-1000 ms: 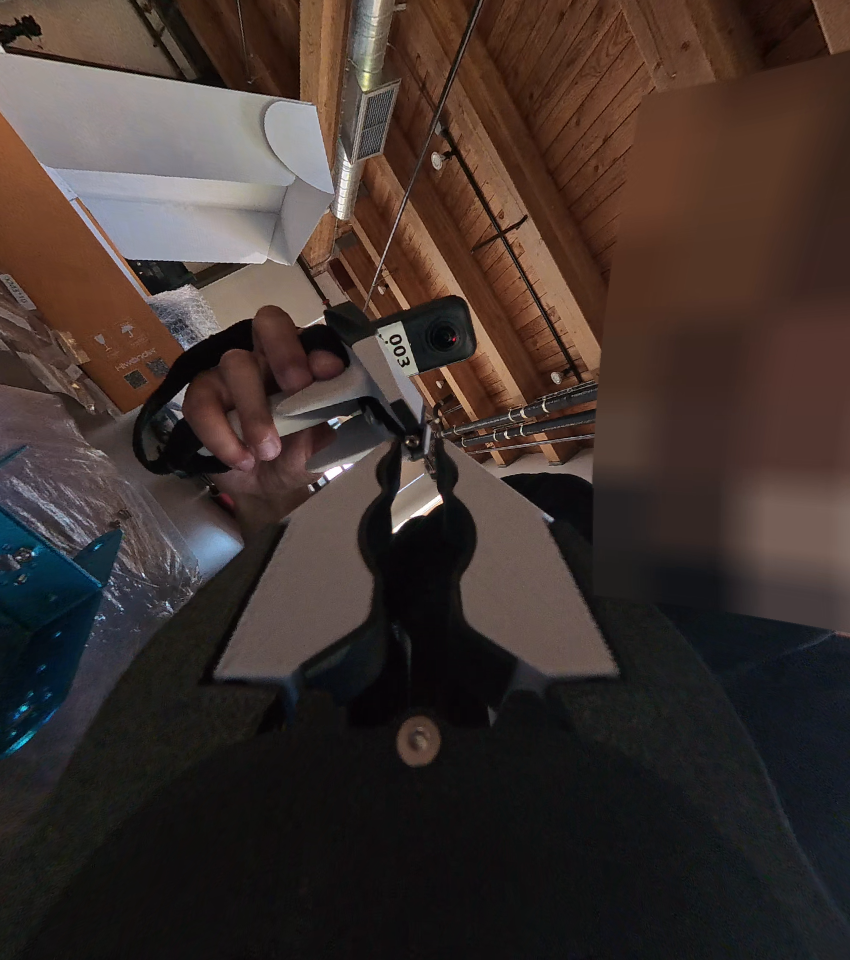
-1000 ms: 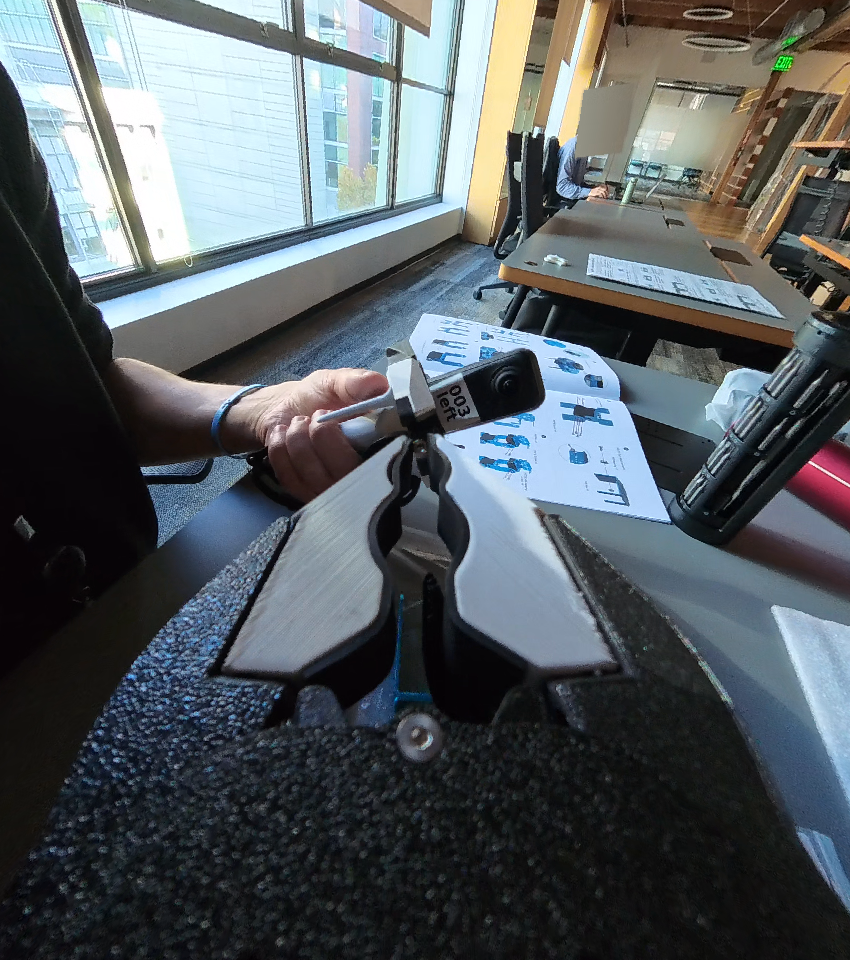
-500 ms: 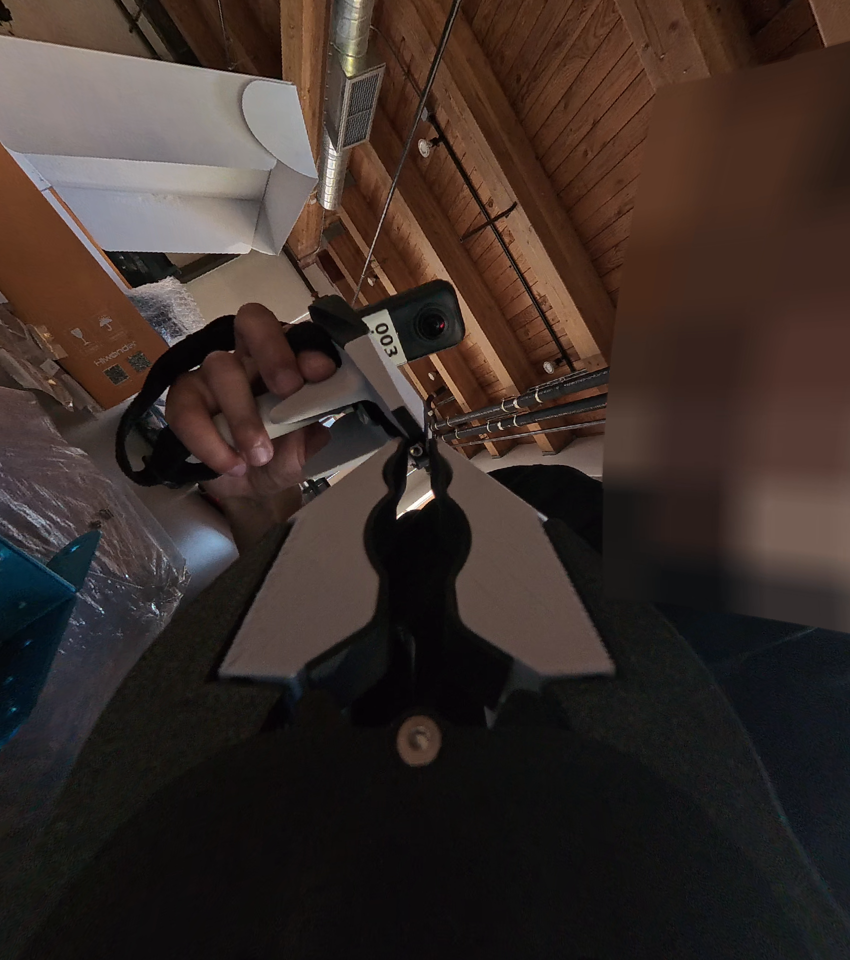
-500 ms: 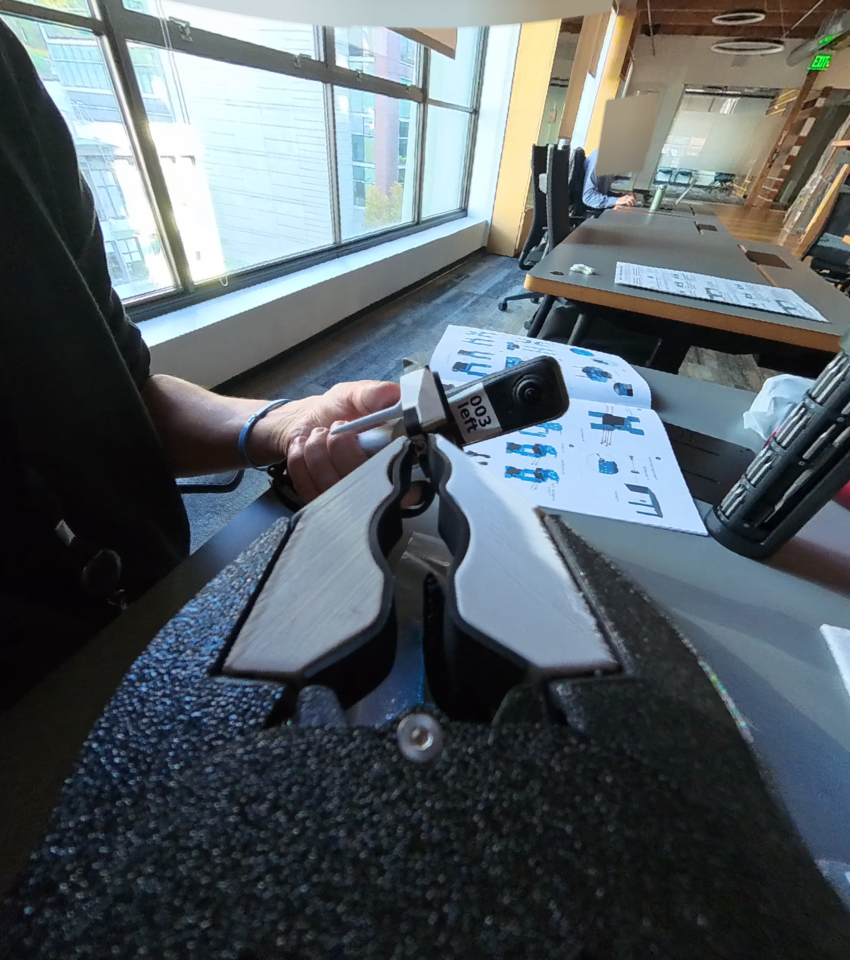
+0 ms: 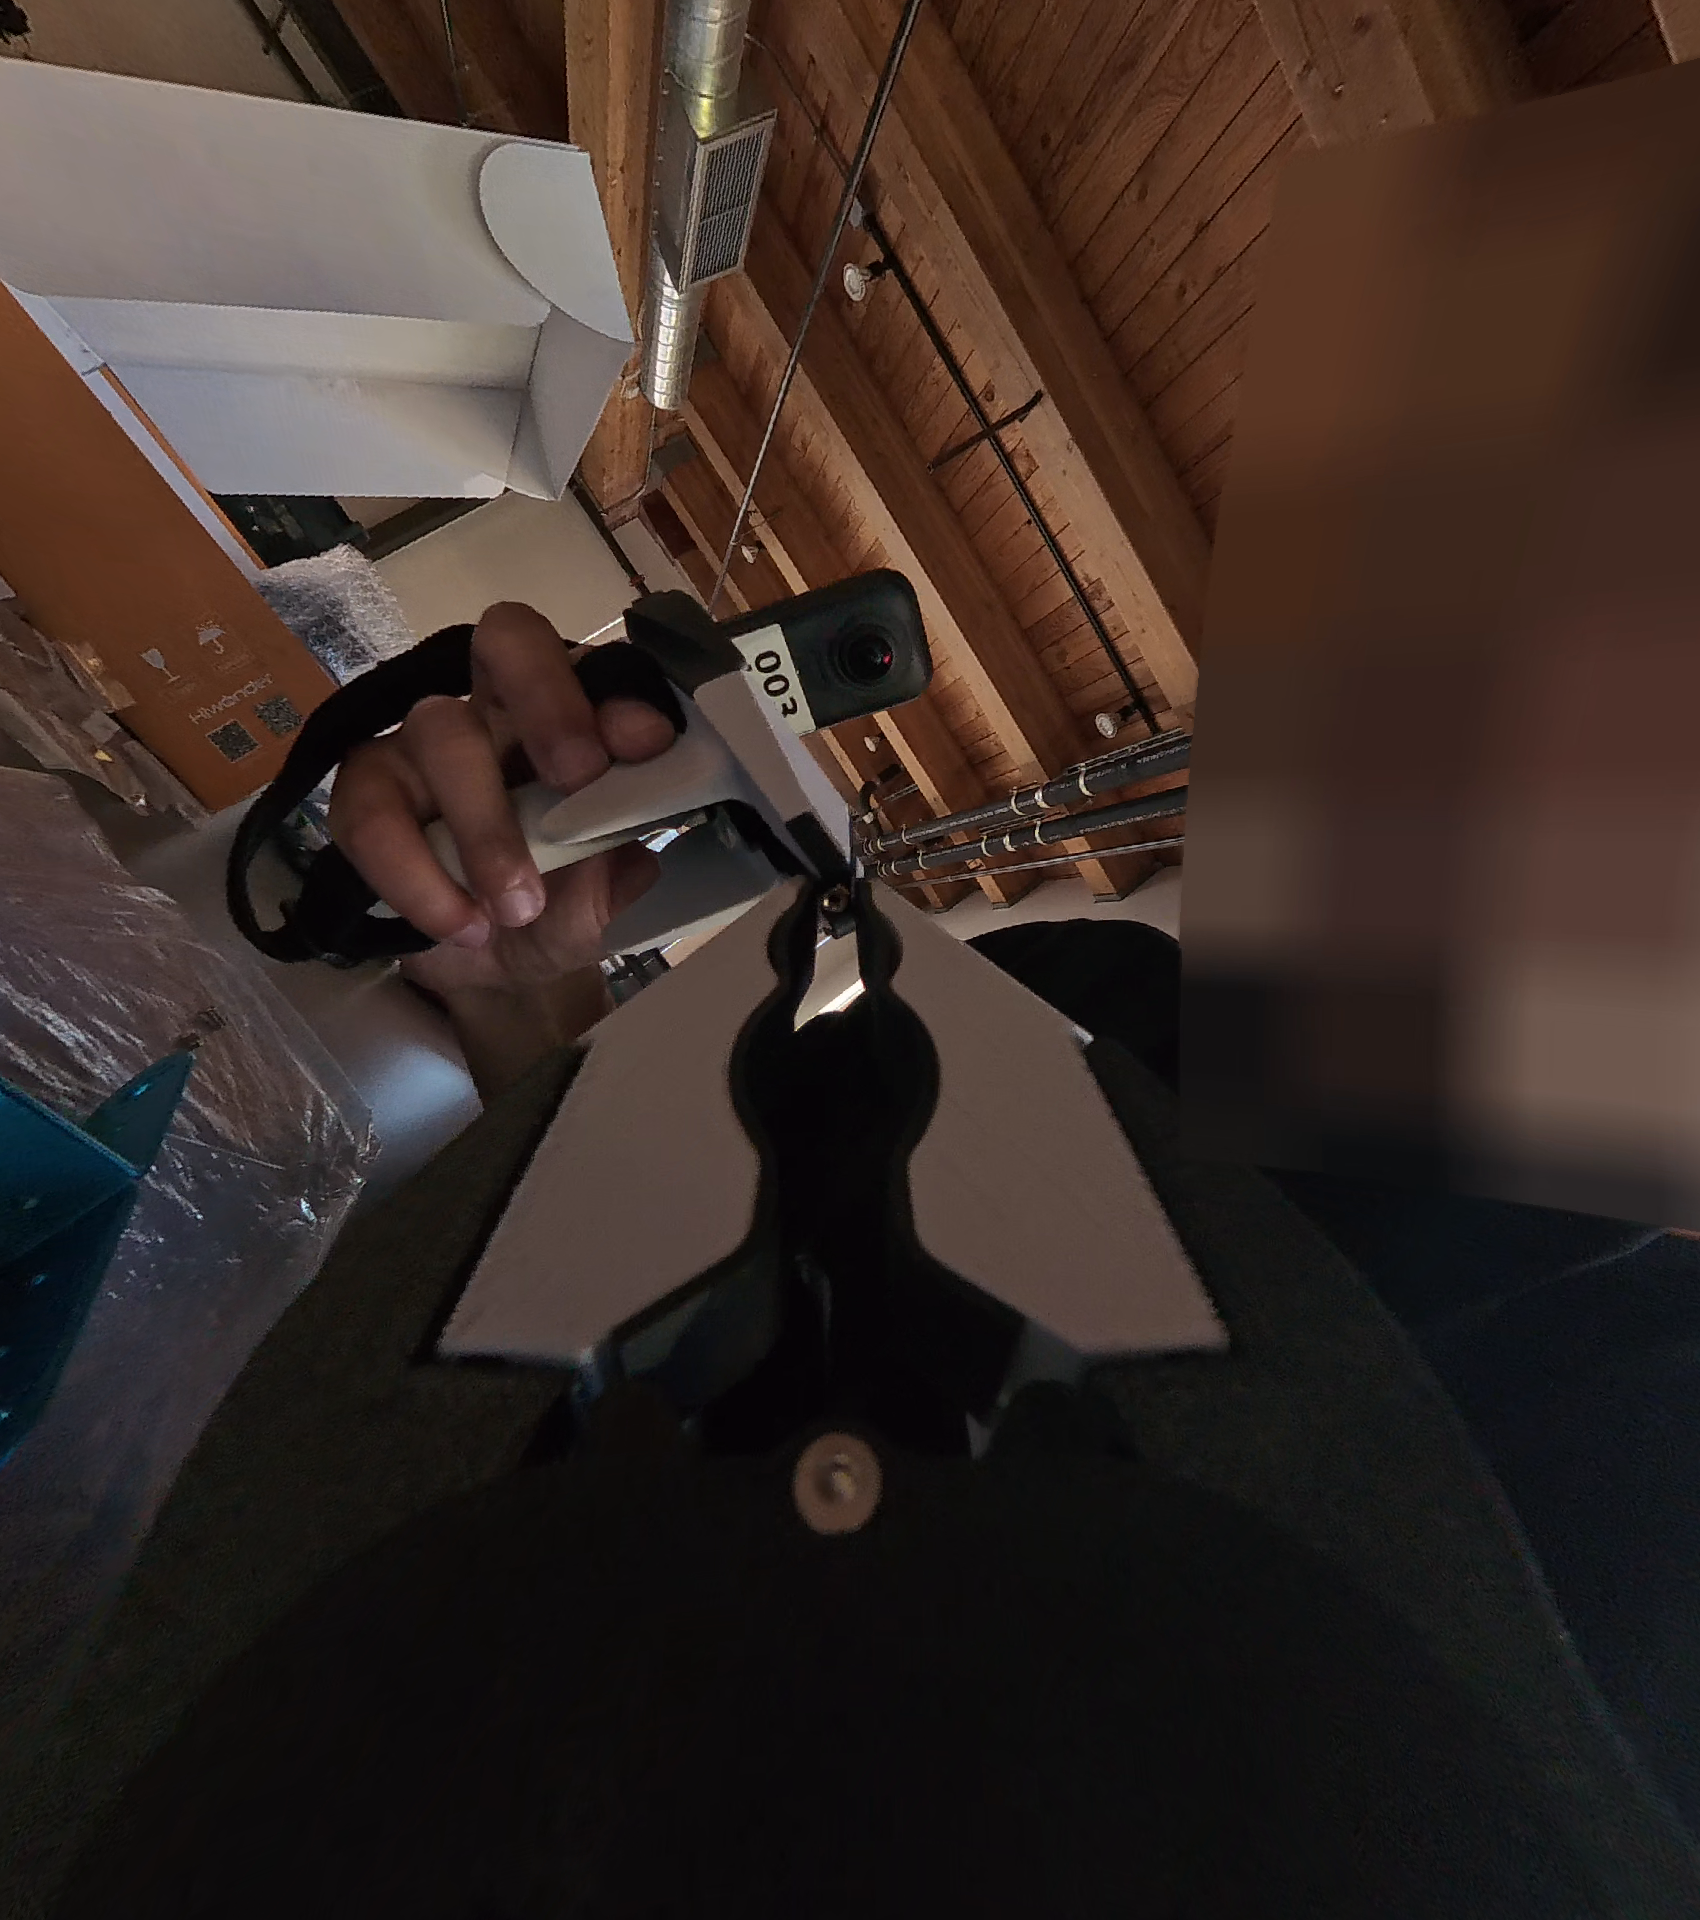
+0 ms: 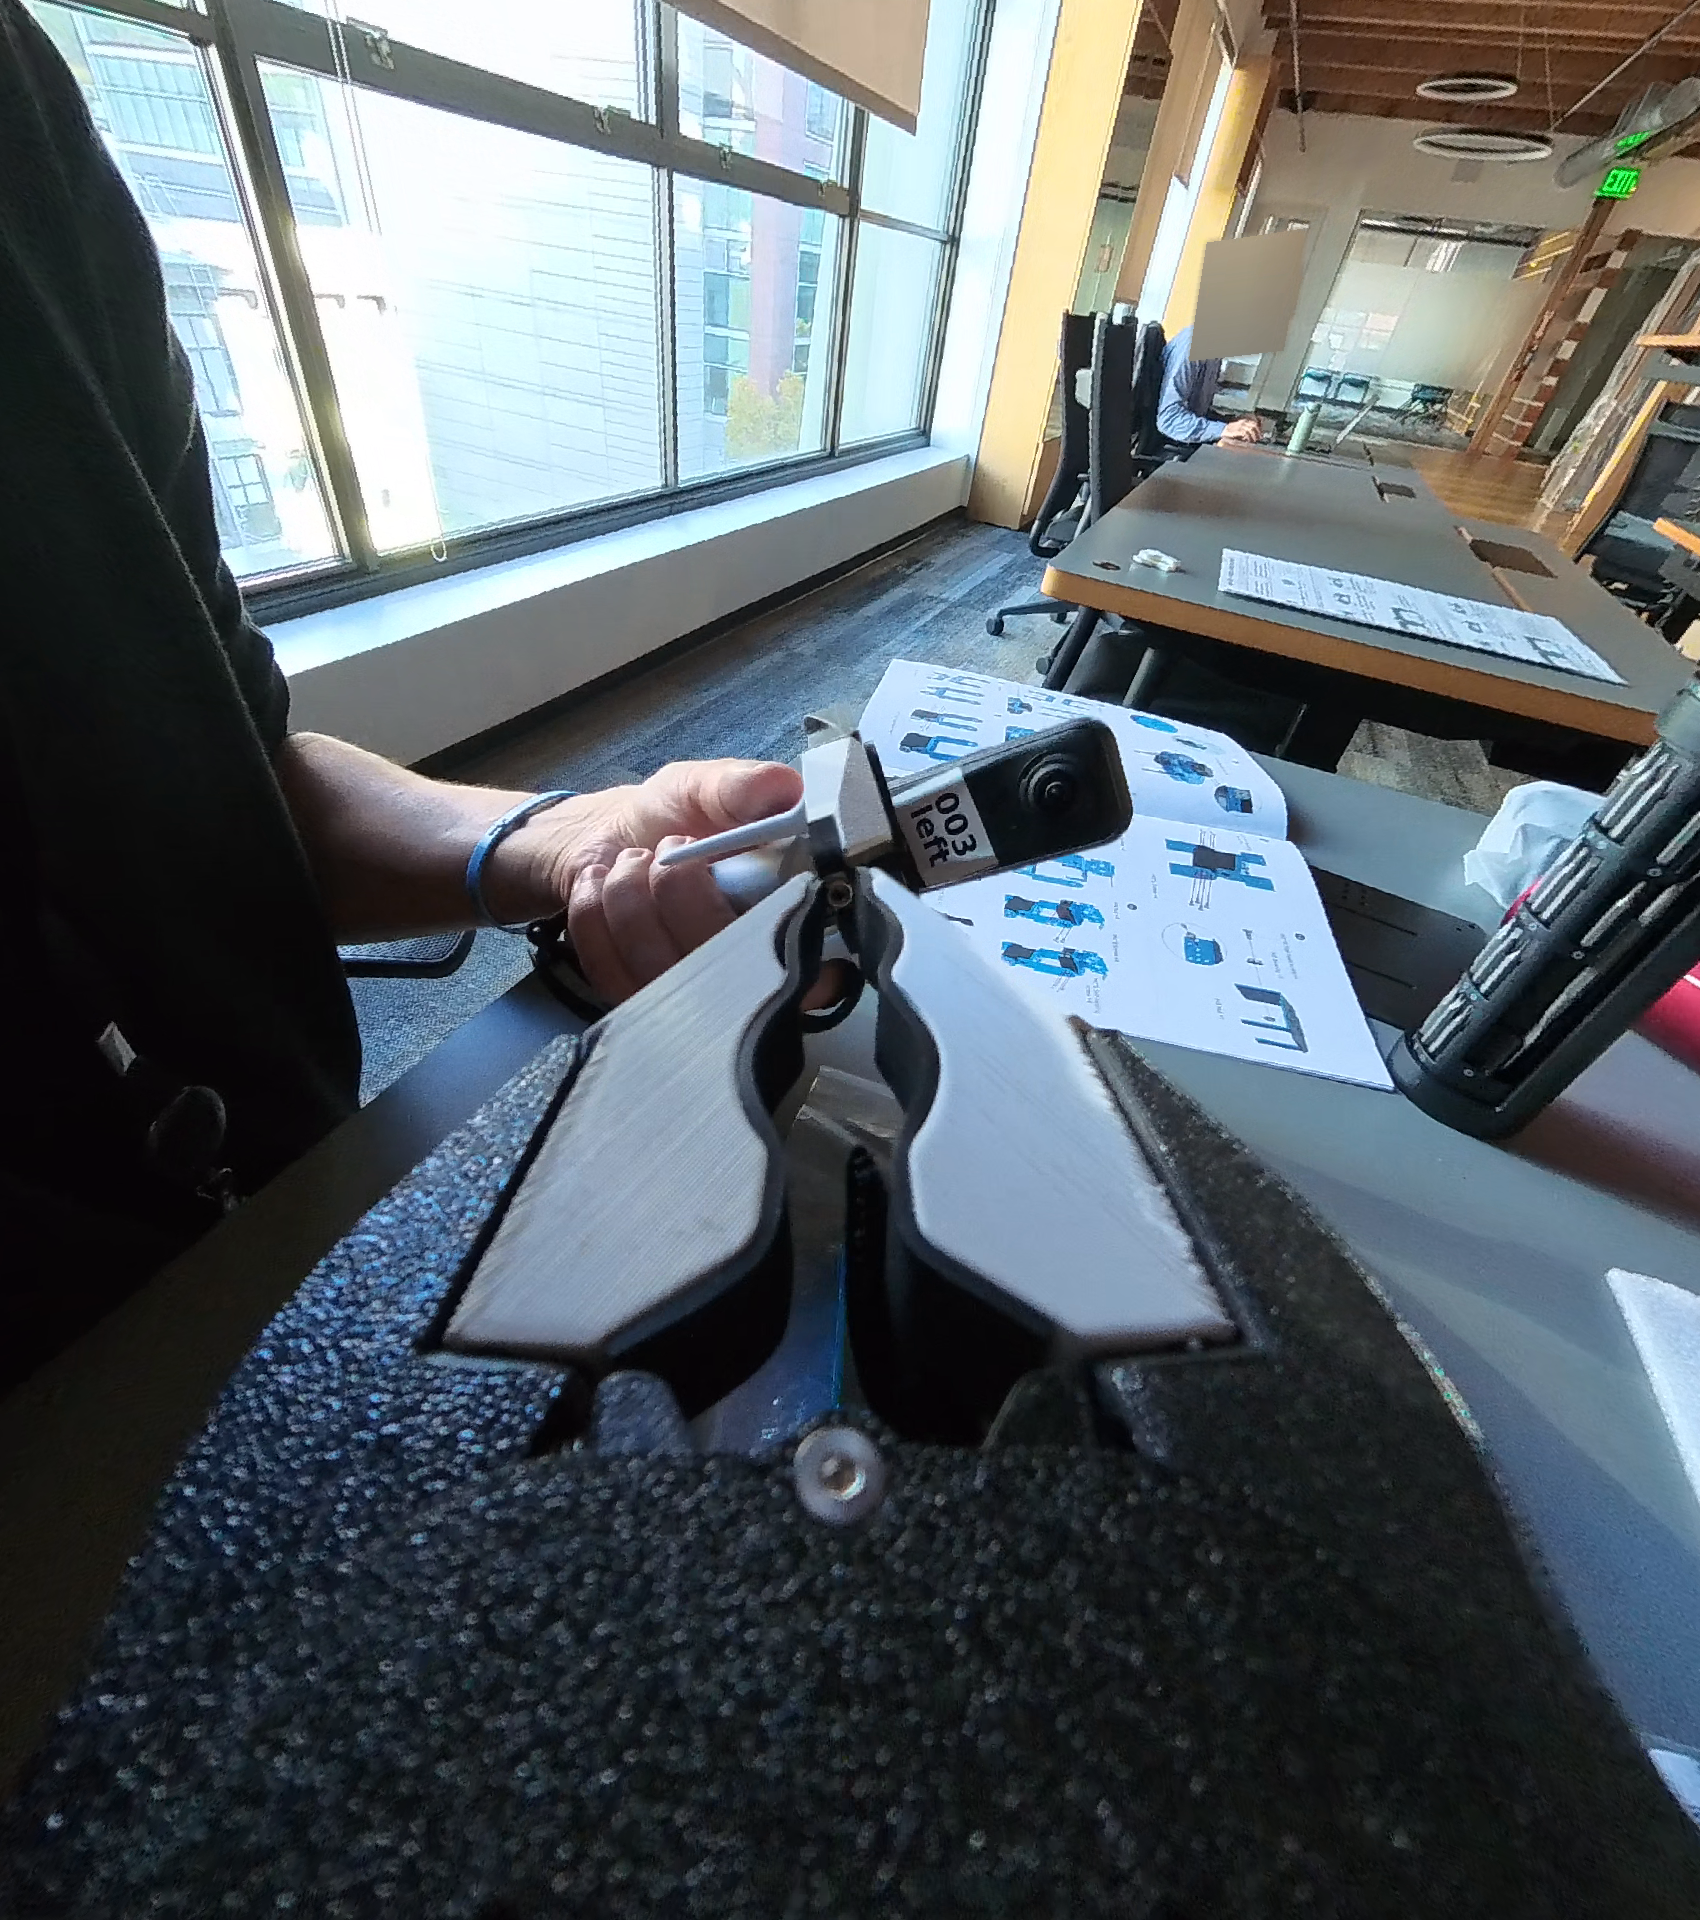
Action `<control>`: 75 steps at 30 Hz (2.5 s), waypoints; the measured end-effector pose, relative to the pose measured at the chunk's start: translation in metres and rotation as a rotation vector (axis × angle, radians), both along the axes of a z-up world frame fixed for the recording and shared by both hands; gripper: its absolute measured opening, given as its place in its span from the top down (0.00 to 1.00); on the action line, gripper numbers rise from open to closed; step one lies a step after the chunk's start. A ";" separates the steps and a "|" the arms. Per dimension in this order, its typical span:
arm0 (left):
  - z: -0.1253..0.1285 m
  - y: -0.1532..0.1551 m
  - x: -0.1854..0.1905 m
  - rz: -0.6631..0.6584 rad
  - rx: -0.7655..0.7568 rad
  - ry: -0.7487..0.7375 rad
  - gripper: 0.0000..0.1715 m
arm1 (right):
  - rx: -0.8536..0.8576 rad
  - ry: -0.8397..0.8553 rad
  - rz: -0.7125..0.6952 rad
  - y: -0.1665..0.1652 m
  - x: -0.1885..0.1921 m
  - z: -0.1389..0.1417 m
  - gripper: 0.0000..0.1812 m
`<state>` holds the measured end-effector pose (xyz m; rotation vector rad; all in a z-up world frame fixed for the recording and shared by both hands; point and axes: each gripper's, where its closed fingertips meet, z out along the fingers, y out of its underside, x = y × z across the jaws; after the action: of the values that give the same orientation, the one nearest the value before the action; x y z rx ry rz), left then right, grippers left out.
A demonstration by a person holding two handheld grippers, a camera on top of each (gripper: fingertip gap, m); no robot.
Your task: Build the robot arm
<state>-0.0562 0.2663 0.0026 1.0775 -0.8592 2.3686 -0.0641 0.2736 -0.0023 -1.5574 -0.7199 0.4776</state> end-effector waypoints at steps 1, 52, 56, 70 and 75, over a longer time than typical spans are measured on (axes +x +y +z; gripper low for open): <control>0.000 0.000 0.000 0.002 -0.002 -0.002 0.97 | -0.001 0.003 0.000 0.000 0.000 0.000 0.98; -0.144 -0.005 0.046 -0.107 1.386 0.010 0.98 | -0.688 -0.109 -0.285 -0.028 0.044 -0.144 0.78; -0.150 -0.004 0.048 -0.121 1.405 0.008 0.98 | -0.687 -0.117 -0.280 -0.026 0.044 -0.146 0.81; -0.151 -0.009 0.047 -0.141 1.409 -0.025 0.98 | -0.686 -0.099 -0.265 -0.023 0.041 -0.149 0.81; -0.148 -0.002 0.050 -0.119 1.420 -0.025 0.98 | -0.673 -0.102 -0.281 -0.021 0.045 -0.148 0.81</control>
<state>-0.0066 0.2638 -0.1456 1.2879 -2.6345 1.4170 -0.0196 0.2521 -0.1504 -2.2888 -0.4157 0.4545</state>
